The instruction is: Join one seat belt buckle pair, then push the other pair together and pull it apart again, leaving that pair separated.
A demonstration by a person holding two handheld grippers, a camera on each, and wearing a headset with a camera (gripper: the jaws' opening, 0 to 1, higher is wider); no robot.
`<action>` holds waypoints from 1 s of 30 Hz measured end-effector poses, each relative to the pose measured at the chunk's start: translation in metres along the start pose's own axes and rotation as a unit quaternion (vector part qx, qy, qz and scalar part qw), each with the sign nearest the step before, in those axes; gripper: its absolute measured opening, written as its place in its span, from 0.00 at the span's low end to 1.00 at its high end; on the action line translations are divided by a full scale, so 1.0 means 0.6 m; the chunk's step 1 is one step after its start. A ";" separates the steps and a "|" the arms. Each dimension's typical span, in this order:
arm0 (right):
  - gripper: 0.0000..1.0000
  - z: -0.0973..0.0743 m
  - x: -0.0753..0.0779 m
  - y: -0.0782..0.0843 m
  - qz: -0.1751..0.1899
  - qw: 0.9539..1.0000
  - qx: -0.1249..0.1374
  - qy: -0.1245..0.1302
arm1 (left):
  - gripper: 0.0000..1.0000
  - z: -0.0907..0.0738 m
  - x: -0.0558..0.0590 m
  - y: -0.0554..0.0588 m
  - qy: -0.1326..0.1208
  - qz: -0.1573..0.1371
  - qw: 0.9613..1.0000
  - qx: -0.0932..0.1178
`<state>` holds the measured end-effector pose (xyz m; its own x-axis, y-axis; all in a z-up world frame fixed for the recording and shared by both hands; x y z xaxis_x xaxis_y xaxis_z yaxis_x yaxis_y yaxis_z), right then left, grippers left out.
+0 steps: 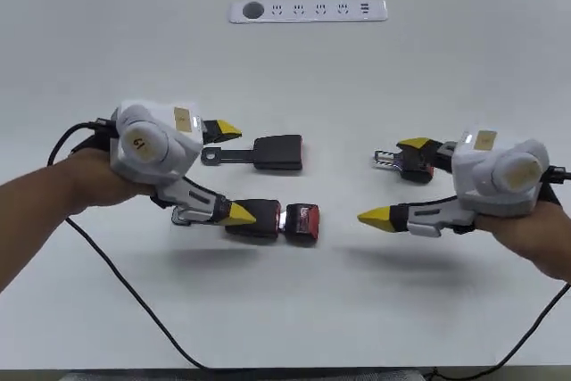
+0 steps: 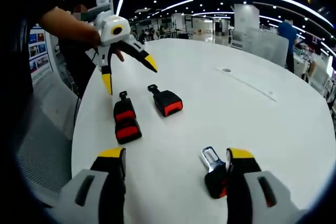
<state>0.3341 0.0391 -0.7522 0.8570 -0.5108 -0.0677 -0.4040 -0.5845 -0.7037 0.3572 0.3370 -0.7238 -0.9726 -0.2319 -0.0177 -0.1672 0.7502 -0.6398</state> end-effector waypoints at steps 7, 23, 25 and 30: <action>0.78 -0.014 0.048 0.019 0.007 1.000 -0.021 -0.002 | 0.75 0.017 -0.027 -0.009 -0.002 0.000 1.000 -0.004; 0.67 -0.001 0.100 0.051 -0.009 0.998 -0.051 -0.032 | 0.66 0.073 -0.063 0.006 0.025 -0.026 0.999 -0.025; 0.67 0.004 0.106 0.054 -0.012 0.998 -0.053 -0.038 | 0.65 0.082 -0.067 0.009 0.027 -0.024 0.999 -0.031; 0.62 0.010 0.113 0.056 -0.015 0.996 -0.058 -0.059 | 0.63 0.099 -0.071 0.010 0.038 -0.019 0.998 -0.041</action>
<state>0.3804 -0.0114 -0.7847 0.8980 -0.4186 -0.1356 -0.4065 -0.6712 -0.6198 0.4072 0.3146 -0.7729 -0.9742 -0.2157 0.0657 -0.2138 0.7908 -0.5736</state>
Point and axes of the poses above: the centre of the closed fingertips' face, and the gripper's own axes: z roughly forward along the fingers, x roughly to its right, y roughly out of its underside, the point moved 9 cm from there along -z, roughly backward along the fingers, and after that the axes turned 7 degrees about -x, right-handed, at the moved point
